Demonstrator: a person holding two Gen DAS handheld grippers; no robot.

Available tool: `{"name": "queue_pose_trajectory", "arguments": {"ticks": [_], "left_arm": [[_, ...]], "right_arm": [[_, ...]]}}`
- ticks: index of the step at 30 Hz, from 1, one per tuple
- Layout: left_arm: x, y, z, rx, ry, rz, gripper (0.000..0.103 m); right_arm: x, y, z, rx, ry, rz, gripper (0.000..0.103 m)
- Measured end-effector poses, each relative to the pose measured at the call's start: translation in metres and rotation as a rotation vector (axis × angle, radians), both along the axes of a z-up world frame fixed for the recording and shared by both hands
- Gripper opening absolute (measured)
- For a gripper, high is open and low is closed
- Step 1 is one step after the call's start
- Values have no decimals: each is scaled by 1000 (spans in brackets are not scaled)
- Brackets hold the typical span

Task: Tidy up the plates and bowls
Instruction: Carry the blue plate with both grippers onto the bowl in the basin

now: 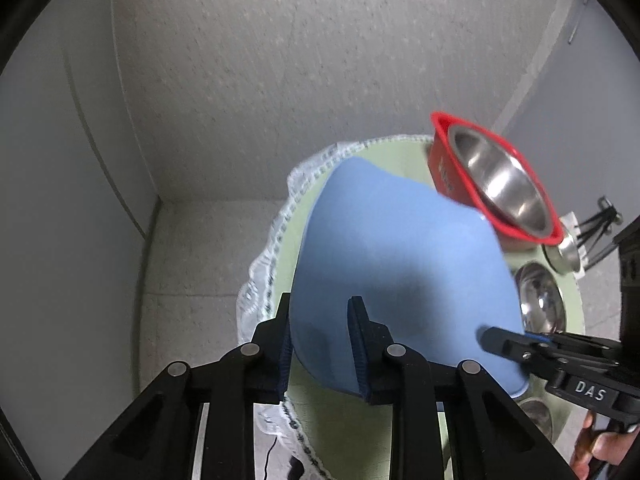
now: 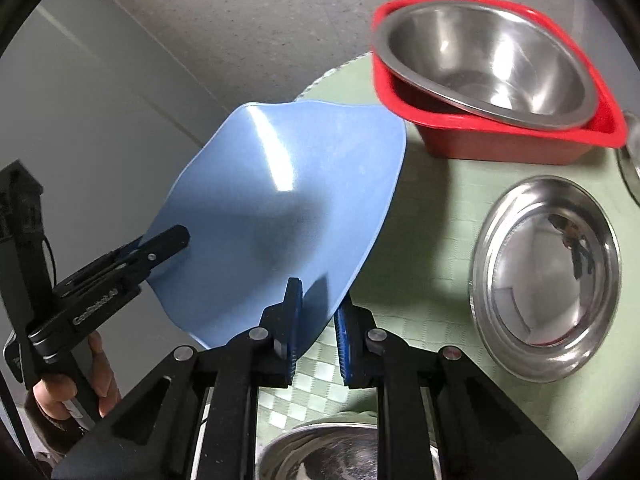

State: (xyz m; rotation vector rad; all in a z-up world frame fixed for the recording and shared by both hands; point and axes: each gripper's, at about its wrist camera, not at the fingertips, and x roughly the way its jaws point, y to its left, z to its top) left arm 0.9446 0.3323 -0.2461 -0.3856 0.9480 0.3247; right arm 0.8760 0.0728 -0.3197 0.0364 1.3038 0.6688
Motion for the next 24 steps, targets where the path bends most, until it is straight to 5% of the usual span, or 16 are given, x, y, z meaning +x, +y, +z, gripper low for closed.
{"name": "queue_pose_trajectory", "arguments": {"ticks": [12,17,24], "left_arm": [[-21,-48,71,132,-96,113,22],[31,-97,86,156,-122,43,22],[123,-162,67,133,-86,-76,22]], "right_arm": [[30,-12,35,165,-9,129,16],[65,-55,57,176,-69,96,16],[136,-132,56,102,-123,-45,15]]}}
